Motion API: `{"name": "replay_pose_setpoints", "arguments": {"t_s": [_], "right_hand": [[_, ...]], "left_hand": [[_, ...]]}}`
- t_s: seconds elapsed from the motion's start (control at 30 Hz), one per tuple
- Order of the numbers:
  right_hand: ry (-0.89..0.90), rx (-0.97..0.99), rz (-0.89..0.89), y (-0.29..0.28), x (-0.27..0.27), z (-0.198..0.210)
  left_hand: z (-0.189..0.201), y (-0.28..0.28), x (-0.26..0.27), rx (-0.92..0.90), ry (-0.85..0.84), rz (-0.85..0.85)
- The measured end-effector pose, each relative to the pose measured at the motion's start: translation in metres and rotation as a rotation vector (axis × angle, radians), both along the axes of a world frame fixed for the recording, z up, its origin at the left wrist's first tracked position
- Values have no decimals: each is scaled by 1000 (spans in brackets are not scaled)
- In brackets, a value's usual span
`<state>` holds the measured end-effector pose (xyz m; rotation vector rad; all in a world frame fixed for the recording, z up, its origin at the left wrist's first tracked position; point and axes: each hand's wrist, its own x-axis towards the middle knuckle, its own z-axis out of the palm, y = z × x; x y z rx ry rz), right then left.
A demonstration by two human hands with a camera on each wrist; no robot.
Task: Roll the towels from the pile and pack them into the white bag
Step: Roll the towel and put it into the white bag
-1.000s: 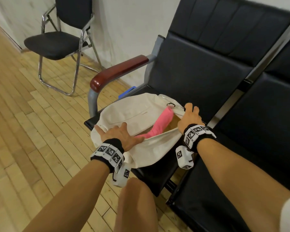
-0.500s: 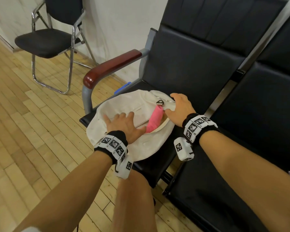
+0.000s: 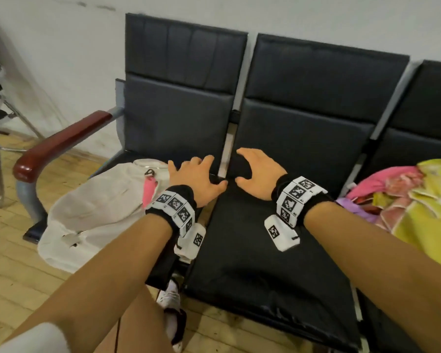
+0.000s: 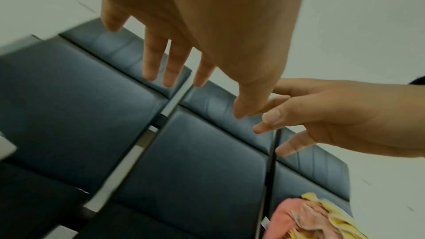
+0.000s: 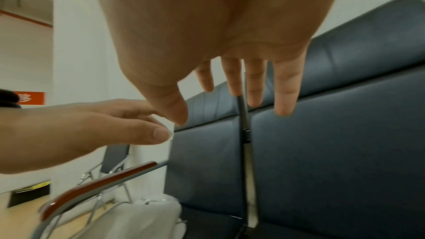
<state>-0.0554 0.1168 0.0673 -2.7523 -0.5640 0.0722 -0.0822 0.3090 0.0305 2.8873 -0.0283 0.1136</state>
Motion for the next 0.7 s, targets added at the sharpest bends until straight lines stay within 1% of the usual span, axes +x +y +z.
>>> {"name": "replay_pose_setpoints", "arguments": {"t_s": [0.17, 0.27, 0.37, 0.43, 0.5, 0.6, 0.7], "right_hand": [[30, -10, -188, -98, -28, -10], [41, 1, -284, -153, -50, -28], [86, -61, -372, -204, -71, -52], [129, -120, -418, -235, -77, -71], [161, -141, -479, -269, -76, -91], [128, -167, -540, -297, -88, -90], [108, -186, -635, -330, -85, -91]], "left_hand": [[-1, -87, 9, 47, -6, -168], [-8, -133, 11, 66, 28, -280], [-17, -172, 11, 68, 76, -356], [-23, -193, 12, 57, 92, -377], [-30, -213, 13, 39, 101, -388], [-41, -238, 19, 2, 97, -383], [-50, -259, 26, -49, 92, -375]]}}
